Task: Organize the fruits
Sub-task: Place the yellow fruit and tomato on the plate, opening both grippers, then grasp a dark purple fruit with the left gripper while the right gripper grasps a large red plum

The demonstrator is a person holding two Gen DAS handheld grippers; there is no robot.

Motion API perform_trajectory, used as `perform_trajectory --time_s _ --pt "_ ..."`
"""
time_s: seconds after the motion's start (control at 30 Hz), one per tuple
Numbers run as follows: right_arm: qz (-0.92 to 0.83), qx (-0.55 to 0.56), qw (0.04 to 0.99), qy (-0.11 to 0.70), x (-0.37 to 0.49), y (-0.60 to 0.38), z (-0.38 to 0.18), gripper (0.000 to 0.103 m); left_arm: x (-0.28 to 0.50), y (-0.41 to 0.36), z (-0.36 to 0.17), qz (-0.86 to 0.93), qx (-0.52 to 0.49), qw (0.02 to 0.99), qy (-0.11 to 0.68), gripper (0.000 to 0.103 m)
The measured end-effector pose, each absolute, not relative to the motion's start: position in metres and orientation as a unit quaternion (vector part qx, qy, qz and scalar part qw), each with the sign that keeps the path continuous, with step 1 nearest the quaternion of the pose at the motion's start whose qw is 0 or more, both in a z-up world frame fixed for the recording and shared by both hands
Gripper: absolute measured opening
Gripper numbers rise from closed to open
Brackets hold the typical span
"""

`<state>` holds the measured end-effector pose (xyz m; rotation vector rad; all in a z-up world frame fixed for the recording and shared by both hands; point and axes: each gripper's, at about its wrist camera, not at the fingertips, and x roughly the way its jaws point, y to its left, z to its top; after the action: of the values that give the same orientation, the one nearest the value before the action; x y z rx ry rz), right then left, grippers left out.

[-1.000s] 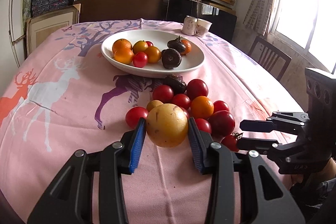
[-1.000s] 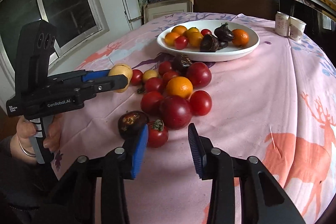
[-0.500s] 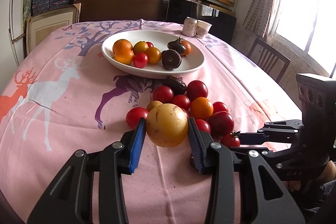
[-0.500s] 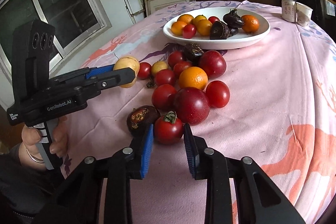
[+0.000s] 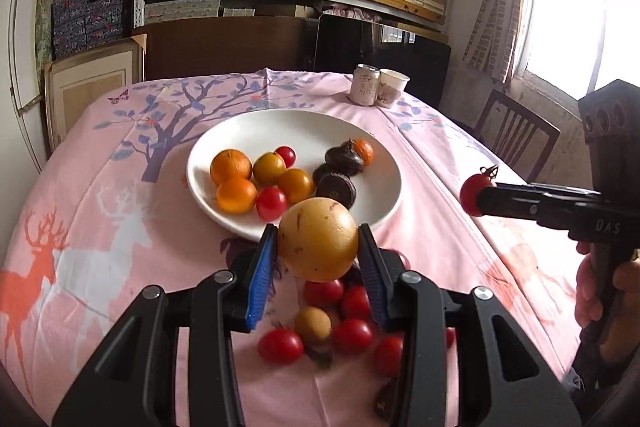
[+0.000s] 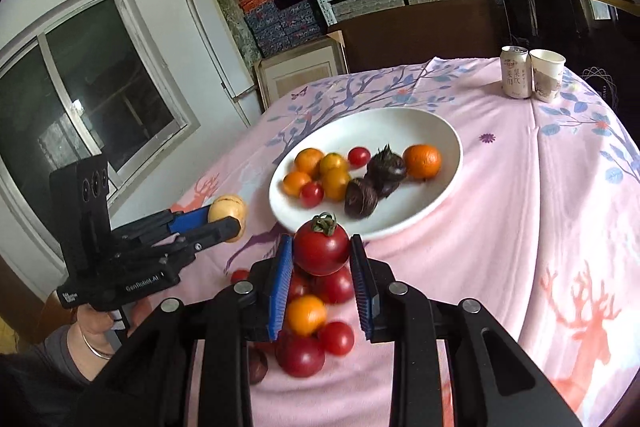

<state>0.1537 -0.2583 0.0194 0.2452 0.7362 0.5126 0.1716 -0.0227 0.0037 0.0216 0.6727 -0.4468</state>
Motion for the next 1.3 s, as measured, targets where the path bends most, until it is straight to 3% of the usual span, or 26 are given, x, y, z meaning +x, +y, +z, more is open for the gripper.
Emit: perform_trajectory --time_s 0.3,0.37,0.43,0.5,0.77,1.0,1.17,1.3 --pt "0.208 0.130 0.886 0.393 0.281 -0.238 0.005 0.029 0.261 -0.052 -0.018 -0.199 0.021 0.904 0.377 0.040" --pt "0.205 0.132 0.886 0.394 0.292 -0.234 0.001 0.034 0.267 -0.052 -0.022 -0.196 0.019 0.901 0.386 0.041" --pt "0.201 0.136 0.890 0.387 0.291 -0.233 0.000 0.045 0.265 -0.049 -0.022 -0.191 0.019 0.904 0.382 0.056" --pt "0.203 0.136 0.892 0.379 0.279 -0.233 0.000 0.046 0.255 -0.042 -0.016 -0.183 0.020 0.913 0.363 0.069" --pt "0.176 0.129 0.907 0.362 0.189 -0.277 -0.005 0.053 0.164 -0.025 -0.019 -0.220 0.049 0.905 0.362 0.072" --pt "0.149 0.162 0.904 0.366 0.124 -0.314 -0.033 0.057 0.076 -0.037 -0.049 -0.272 0.094 0.877 0.386 0.072" --pt "0.156 0.192 0.898 0.365 0.106 -0.318 -0.052 0.057 0.067 -0.055 -0.068 -0.254 0.111 0.873 0.401 0.072" --pt "0.164 0.193 0.896 0.364 0.098 -0.311 -0.056 0.057 0.073 -0.058 -0.073 -0.255 0.096 0.867 0.416 0.041"
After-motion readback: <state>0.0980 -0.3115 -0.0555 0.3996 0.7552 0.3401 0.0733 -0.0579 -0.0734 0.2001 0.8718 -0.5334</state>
